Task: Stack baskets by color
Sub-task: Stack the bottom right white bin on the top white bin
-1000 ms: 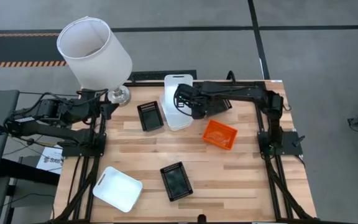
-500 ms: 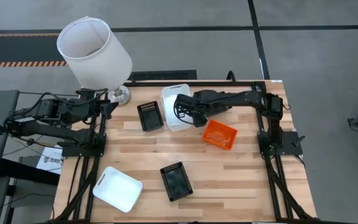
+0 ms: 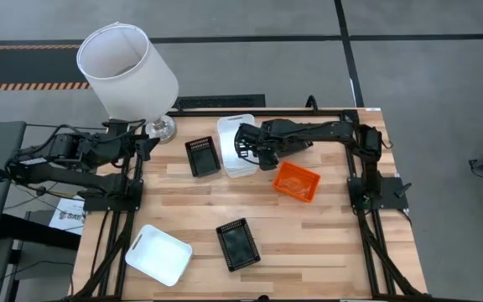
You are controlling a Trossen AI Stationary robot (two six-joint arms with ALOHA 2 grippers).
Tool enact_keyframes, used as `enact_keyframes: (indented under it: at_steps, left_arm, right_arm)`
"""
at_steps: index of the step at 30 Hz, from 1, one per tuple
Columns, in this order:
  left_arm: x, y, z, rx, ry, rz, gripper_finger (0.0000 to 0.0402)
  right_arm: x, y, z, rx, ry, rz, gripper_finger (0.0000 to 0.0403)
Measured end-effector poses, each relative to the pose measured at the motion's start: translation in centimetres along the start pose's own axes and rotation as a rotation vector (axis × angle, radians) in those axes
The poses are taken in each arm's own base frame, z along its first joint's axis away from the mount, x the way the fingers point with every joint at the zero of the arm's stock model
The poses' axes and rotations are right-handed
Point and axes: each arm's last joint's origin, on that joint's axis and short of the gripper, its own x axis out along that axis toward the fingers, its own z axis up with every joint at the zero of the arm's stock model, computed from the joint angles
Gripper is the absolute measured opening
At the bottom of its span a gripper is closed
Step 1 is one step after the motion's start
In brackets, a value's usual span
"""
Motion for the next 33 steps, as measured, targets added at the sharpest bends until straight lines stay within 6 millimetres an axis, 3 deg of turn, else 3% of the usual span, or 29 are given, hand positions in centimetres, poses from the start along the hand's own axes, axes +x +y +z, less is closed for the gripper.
enact_keyframes:
  at_steps: [16, 27, 33]
  left_arm:
    - [0.0, 0.0, 0.0, 0.000, 0.001, 0.000, 0.0272]
    - [0.0, 0.0, 0.0, 0.000, 0.003, -0.002, 0.0272]
    - [0.0, 0.0, 0.0, 0.000, 0.002, -0.001, 0.0272]
  right_arm:
    - [0.3, 0.7, -1.7, 0.147, -0.044, -0.031, 0.0077]
    - [0.3, 0.1, -1.9, 0.267, -0.055, -0.095, 0.0179]
    - [-0.6, -0.3, -2.5, 0.496, -0.007, -0.133, 0.0220]
